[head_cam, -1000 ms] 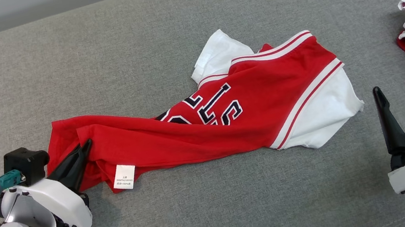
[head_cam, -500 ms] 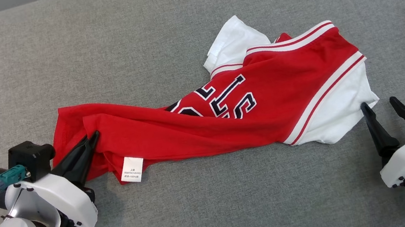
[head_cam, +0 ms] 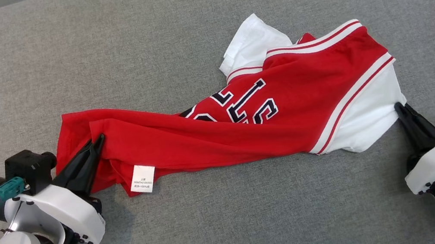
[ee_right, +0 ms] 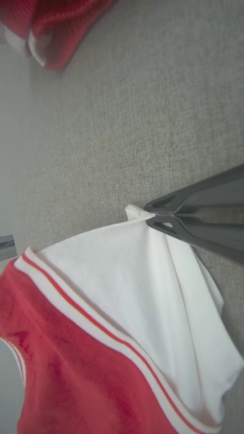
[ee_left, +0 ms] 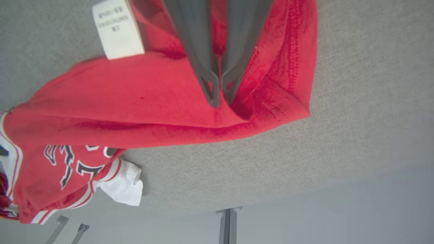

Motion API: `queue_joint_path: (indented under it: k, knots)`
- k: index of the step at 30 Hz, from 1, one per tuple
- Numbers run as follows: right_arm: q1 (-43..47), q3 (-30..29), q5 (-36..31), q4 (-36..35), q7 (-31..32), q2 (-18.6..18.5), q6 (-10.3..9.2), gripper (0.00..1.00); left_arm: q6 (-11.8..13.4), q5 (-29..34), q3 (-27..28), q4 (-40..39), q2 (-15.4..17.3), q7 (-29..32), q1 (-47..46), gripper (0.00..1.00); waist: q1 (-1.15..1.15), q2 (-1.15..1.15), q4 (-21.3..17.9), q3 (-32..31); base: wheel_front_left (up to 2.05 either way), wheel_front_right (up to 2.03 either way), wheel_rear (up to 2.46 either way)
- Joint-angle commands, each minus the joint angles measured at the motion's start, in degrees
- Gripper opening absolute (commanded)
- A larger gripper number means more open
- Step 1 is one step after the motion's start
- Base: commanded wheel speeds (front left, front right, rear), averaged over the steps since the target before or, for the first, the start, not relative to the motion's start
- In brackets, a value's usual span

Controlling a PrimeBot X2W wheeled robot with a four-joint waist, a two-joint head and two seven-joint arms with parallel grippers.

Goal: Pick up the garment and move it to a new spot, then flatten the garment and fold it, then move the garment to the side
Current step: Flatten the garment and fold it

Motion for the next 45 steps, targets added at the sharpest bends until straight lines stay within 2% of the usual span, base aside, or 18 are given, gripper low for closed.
queue_joint_path:
  k: [1,7,12,16,22,28,34,40,43,45]
  knots:
    - [0.6,-0.4,0.4,0.4,-0.5,-0.8,-0.07,0.0,0.3,0.1,0.3,-0.1,0.1,-0.3,-0.5,0.0,0.0,0.0,0.0,-0.1,0.0,0.0,0.0]
    - [3.9,-3.1,3.2,-6.7,-5.0,-0.3,-0.06,0.0,2.4,0.7,2.2,-3.2,0.6,-3.5,0.8,0.0,0.0,0.0,-0.6,-1.5,0.0,0.0,0.0]
    - [6.6,-5.5,6.1,-18.4,-6.0,0.2,-0.05,0.0,5.6,1.2,4.2,-10.5,1.1,-4.9,2.0,0.0,0.0,0.0,-1.2,-3.2,0.0,0.0,0.0]
    - [6.8,-7.1,8.8,-28.5,-4.5,0.1,-0.05,0.0,7.8,1.5,5.8,-17.7,1.5,-4.7,1.5,0.0,0.0,0.0,-1.0,-4.5,0.0,0.0,0.0]
    - [1.9,-11.2,11.5,-41.7,-1.7,0.9,-0.04,0.0,10.8,2.6,8.7,-27.4,1.5,-5.1,-2.8,0.0,0.0,0.0,-0.2,-6.3,0.0,0.0,0.0]
    - [-5.9,-13.7,12.6,-51.2,1.9,2.6,-0.04,0.0,13.8,4.5,11.7,-35.9,0.8,-5.3,-9.3,0.0,0.0,0.0,0.3,-8.3,0.0,0.0,0.0]
    - [-11.8,-15.5,12.0,-55.5,5.9,3.6,-0.04,0.0,14.5,5.9,11.7,-39.9,1.2,-3.3,-14.6,0.0,0.0,0.0,0.4,-9.2,0.0,0.0,0.0]
    - [-15.1,-15.5,11.3,-54.5,8.4,4.0,-0.04,0.0,13.6,5.5,10.3,-38.9,0.7,-1.7,-18.2,0.0,0.0,0.0,0.4,-8.1,0.0,0.0,0.0]
    - [-18.2,-14.9,11.1,-51.4,9.2,3.6,-0.04,0.0,11.8,4.2,9.4,-35.0,0.1,-1.3,-21.5,0.0,0.0,0.0,0.4,-6.6,0.0,0.0,0.0]
    - [-22.6,-13.7,11.0,-46.6,9.0,3.0,-0.04,0.0,9.3,3.1,8.4,-29.0,-0.8,-1.8,-26.2,0.0,0.0,0.0,0.4,-4.7,0.0,0.0,0.0]
